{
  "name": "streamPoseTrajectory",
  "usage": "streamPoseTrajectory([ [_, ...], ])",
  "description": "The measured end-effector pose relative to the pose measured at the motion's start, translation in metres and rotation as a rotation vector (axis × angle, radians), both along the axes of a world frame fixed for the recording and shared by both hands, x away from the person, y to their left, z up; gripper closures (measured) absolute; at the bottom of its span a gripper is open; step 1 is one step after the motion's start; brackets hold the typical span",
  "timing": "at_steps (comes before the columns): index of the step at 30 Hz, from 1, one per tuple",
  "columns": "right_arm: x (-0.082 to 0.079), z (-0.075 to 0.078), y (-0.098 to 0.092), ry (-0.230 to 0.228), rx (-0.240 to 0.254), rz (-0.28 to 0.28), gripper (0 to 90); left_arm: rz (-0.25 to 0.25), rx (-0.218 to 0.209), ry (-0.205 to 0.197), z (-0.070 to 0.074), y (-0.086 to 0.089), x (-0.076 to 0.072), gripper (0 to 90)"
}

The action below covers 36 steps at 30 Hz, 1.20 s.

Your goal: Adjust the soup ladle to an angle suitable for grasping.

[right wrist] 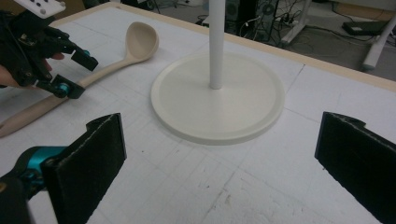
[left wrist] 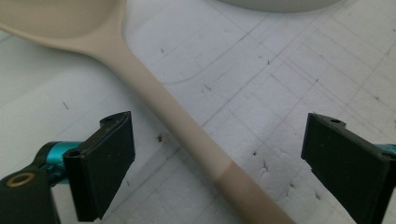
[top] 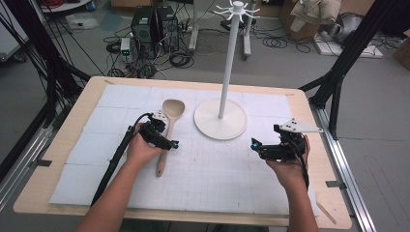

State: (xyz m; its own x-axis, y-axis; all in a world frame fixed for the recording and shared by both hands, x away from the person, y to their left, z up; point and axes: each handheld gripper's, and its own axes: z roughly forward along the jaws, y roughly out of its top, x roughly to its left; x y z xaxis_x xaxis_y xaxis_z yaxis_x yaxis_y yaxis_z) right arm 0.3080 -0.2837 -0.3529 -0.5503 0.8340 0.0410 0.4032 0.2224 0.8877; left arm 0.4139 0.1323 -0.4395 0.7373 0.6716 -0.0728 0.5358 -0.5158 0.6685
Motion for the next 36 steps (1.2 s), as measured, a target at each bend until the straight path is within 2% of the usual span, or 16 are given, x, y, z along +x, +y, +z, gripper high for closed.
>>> streamPoseTrajectory([
  [2, 0.0, 0.0, 0.0, -0.002, -0.002, 0.0, 0.9, 0.016, 0.045, 0.005, -0.002, -0.002, -0.002, 18.5],
  [3, 0.0, 0.0, 0.0, 0.0, -0.003, 0.0, 0.9, 0.019, 0.064, -0.017, -0.003, -0.003, -0.004, 22.3],
  [5, -0.001, -0.001, 0.0, 0.0, -0.012, -0.003, 0.9, 0.017, 0.071, -0.031, -0.003, -0.003, -0.006, 26.1],
  [8, -0.001, -0.001, 0.0, 0.003, -0.012, -0.004, 1.2, 0.024, 0.071, -0.03, -0.002, -0.003, -0.007, 29.2],
  [12, -0.002, 0.0, -0.002, 0.0, -0.015, -0.009, 1.3, 0.034, 0.072, -0.021, 0.0, -0.002, -0.008, 40.1],
  [14, -0.003, 0.0, -0.004, -0.002, -0.016, -0.015, 1.3, 0.039, 0.067, -0.021, 0.001, -0.001, -0.008, 48.6],
  [22, -0.004, 0.001, -0.007, -0.001, -0.013, -0.024, 1.3, 0.068, 0.072, -0.001, 0.003, -0.001, -0.008, 52.2],
  [25, -0.005, 0.001, -0.007, -0.007, -0.017, -0.021, 1.3, 0.093, 0.064, 0.023, 0.004, 0.001, -0.008, 54.2],
  [32, -0.006, 0.004, -0.006, -0.007, -0.018, -0.021, 1.3, 0.113, 0.067, 0.026, 0.006, 0.006, -0.01, 57.7],
  [36, -0.005, 0.005, -0.004, -0.013, -0.02, -0.019, 1.3, 0.106, 0.087, 0.026, 0.007, 0.014, -0.013, 61.5],
])
